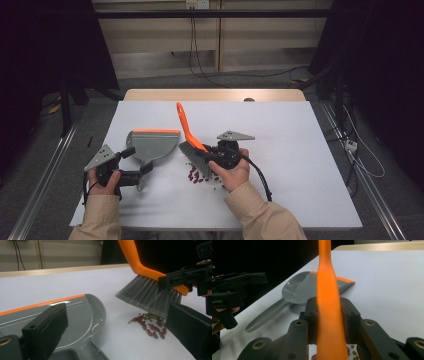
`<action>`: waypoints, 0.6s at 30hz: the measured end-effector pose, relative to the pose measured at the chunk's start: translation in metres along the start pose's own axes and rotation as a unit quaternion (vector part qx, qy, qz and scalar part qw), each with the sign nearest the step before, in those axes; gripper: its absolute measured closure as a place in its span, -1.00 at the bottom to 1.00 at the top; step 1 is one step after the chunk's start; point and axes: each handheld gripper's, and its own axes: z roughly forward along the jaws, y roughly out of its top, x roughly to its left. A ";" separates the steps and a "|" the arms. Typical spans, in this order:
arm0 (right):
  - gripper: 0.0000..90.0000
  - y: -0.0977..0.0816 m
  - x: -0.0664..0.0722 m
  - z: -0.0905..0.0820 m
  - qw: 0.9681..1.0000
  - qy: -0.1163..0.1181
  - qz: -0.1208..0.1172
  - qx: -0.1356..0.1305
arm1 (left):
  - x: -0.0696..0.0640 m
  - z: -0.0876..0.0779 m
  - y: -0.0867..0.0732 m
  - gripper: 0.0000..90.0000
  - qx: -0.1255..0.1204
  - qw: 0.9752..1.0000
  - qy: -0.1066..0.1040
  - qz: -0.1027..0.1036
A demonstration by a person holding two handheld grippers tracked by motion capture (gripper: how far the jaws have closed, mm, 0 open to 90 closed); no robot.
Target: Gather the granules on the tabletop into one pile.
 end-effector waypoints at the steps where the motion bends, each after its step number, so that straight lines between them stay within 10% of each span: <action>1: 0.59 -0.001 0.002 0.001 1.000 -0.003 -0.001 -0.002 | 0.000 0.000 0.000 -0.91 0.000 1.000 0.000 -0.002; 12: 0.59 -0.018 0.023 0.019 0.999 0.014 0.039 0.010 | 0.000 0.000 0.000 -0.91 0.000 1.000 0.000 0.000; 18: 0.59 -0.026 0.023 0.031 0.999 -0.022 0.043 0.025 | 0.001 -0.001 0.001 -0.91 -0.003 1.000 0.001 -0.001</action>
